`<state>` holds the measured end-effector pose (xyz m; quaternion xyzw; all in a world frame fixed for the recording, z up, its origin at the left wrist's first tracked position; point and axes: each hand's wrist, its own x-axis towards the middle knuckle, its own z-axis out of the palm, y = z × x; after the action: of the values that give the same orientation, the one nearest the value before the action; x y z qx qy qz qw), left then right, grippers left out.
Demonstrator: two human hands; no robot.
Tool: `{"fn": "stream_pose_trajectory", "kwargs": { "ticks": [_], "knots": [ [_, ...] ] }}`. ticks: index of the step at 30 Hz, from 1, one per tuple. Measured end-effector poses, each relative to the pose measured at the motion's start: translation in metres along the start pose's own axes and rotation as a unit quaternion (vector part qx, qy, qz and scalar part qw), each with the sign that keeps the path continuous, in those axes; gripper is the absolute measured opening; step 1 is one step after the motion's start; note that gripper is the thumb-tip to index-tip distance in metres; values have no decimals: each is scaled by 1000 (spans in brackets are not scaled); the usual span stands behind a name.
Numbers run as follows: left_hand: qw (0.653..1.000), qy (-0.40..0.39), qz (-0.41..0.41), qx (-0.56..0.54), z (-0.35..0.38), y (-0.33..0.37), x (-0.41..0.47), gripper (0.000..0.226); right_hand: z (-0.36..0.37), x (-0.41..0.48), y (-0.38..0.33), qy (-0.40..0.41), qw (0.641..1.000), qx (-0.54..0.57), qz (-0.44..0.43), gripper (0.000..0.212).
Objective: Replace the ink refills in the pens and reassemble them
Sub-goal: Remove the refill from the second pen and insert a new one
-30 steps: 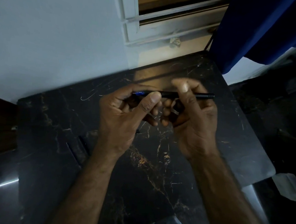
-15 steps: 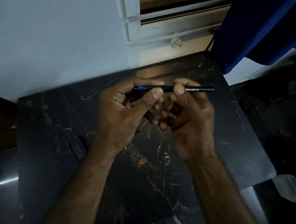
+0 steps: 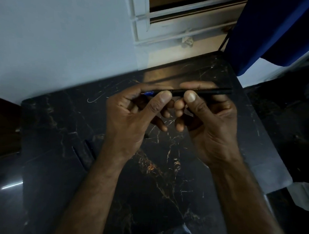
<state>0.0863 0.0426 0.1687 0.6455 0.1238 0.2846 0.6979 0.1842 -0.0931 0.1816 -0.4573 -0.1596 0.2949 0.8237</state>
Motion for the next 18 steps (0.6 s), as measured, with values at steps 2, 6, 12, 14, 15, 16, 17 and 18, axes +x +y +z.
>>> {"fn": "stream_pose_trajectory", "kwargs": {
  "ticks": [2,6,12,14,15,16,17,18],
  "knots": [
    [1000,0,-6,7,-4,1,4,15,2,0,2,6,1000,-13,-17,20],
    [998,-20,34,46,-5,6,9,21,14,0,8,49,998,4,-31,10],
    [984,-34,106,141,-9,18,9,22,28,-4,11,86,995,52,-17,15],
    [977,-40,134,163,-9,19,11,19,29,-3,13,101,993,64,-18,17],
    [975,-44,143,166,-11,16,13,18,29,-3,15,111,992,64,-20,17],
    [975,-54,139,164,-14,10,16,19,28,-3,18,124,990,56,-21,16],
    [978,-69,117,155,-20,1,17,20,26,-3,21,139,989,43,-19,15],
    [982,-86,79,148,-26,-10,18,22,23,-4,24,154,987,33,-15,16]
  ]
}}
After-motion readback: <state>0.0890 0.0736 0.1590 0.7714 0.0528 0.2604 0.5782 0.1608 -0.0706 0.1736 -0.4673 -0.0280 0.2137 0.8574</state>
